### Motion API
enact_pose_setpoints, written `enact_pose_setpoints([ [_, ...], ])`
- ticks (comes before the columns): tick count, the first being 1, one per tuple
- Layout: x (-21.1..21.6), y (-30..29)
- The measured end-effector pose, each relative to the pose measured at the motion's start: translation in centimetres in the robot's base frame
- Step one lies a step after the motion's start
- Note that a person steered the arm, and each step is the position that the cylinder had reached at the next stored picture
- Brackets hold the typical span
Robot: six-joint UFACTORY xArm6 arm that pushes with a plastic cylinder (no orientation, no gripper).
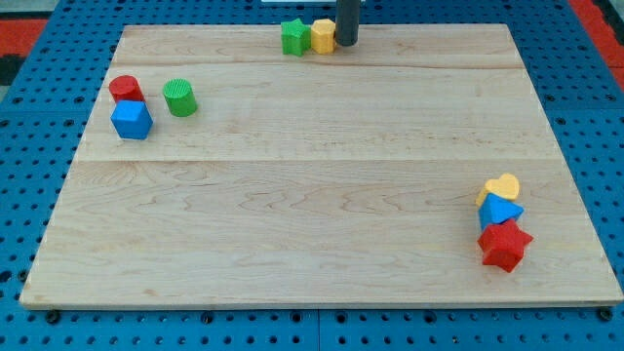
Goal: Place the yellow heart to the left of the green star
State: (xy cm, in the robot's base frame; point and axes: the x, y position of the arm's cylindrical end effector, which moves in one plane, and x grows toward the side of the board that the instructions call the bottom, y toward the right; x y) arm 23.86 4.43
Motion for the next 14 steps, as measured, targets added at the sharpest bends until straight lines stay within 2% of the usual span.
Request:
enact_pose_setpoints([
  [1, 4.2, 2.8],
  [3, 17.8, 26.4],
  [4, 23.7, 26.9],
  [6, 26.1, 17.7],
  [7, 27.5, 18.4],
  [9, 20.6, 0.9],
  [12, 8.5, -11.5],
  [13, 4.8, -13.8],
  [14, 4.7, -14.0],
])
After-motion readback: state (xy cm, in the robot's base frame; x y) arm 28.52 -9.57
